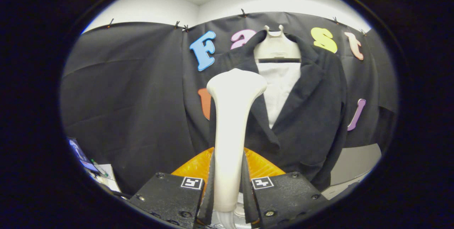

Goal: Iron the clothes twice with a garment steamer, once on the left side and once on the right side.

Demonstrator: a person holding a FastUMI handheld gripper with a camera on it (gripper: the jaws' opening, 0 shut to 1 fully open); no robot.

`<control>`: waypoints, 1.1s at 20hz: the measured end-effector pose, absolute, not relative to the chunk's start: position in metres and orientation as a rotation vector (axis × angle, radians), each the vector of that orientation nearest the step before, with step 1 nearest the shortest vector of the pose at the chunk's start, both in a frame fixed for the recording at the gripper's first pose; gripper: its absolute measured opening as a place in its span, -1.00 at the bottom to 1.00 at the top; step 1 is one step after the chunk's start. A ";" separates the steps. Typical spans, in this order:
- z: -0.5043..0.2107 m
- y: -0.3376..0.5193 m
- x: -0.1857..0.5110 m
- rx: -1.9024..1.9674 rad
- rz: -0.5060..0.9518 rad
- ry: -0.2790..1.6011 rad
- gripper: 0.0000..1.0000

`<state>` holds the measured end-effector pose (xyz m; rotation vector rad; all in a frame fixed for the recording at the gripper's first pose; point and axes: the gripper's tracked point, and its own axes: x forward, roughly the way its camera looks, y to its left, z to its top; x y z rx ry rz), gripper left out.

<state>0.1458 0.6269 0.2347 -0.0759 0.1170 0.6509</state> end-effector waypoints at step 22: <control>0.142 0.642 0.197 -0.138 0.613 0.305 -0.26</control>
